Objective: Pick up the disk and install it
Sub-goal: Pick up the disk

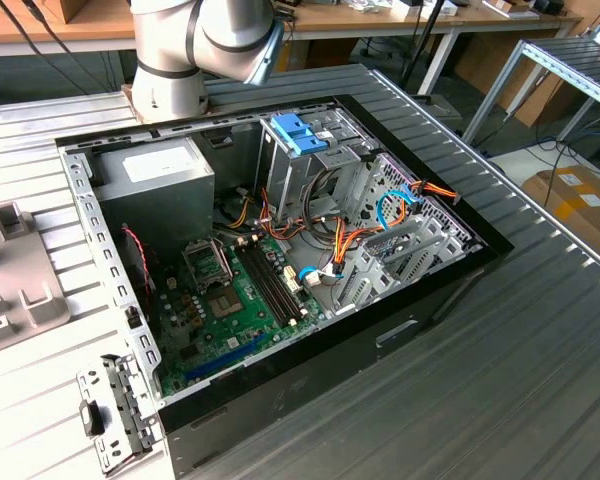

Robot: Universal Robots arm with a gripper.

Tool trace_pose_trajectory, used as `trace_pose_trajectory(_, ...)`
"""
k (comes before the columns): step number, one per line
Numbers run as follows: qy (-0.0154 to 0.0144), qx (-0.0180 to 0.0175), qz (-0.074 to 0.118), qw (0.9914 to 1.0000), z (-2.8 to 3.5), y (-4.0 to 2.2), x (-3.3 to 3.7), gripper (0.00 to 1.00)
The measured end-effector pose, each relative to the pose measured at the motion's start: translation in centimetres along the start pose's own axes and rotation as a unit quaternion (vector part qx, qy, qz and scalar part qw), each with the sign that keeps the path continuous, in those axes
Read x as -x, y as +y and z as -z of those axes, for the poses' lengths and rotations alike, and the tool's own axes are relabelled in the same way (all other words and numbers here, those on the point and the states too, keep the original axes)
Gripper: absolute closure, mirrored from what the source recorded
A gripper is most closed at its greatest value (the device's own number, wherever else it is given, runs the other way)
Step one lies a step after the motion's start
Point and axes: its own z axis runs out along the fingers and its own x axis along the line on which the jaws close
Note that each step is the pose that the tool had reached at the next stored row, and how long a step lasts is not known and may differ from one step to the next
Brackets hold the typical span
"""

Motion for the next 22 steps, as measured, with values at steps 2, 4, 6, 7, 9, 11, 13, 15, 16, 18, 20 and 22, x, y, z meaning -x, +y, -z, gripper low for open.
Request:
trace_pose_trajectory(2, 0.0, 0.0, 0.0, 1.0, 0.0, -0.02, -0.15, 0.63)
trace_pose_trajectory(4, 0.0, 0.0, 0.0, 1.0, 0.0, -0.04, -0.27, 0.63)
trace_pose_trajectory(6, 0.0, 0.0, 0.0, 1.0, 0.01, -0.06, -0.37, 0.63)
trace_pose_trajectory(7, 0.0, -0.0001, 0.0, 1.0, 0.01, -0.06, -0.42, 0.63)
trace_pose_trajectory(9, 0.0, 0.0, 0.0, 1.0, 0.02, -0.08, -0.51, 0.63)
trace_pose_trajectory(11, 0.0, 0.0, 0.0, 1.0, 0.02, -0.09, -0.59, 0.63)
trace_pose_trajectory(13, 0.0, 0.0, 0.0, 1.0, 0.02, -0.12, -0.71, 0.63)
trace_pose_trajectory(15, 0.0, 0.0, 0.0, 1.0, 0.03, -0.13, -0.79, 0.63)
trace_pose_trajectory(16, 0.0, 0.0, 0.0, 1.0, 0.03, -0.14, -0.83, 0.63)
trace_pose_trajectory(18, 0.0, 0.0, 0.0, 1.0, 0.03, -0.15, -0.93, 0.63)
trace_pose_trajectory(20, 0.0, 0.0, 0.0, 1.0, 0.04, -0.17, -1.03, 0.63)
trace_pose_trajectory(22, 0.0, 0.0, 0.0, 1.0, 0.04, -0.18, -1.11, 0.63)
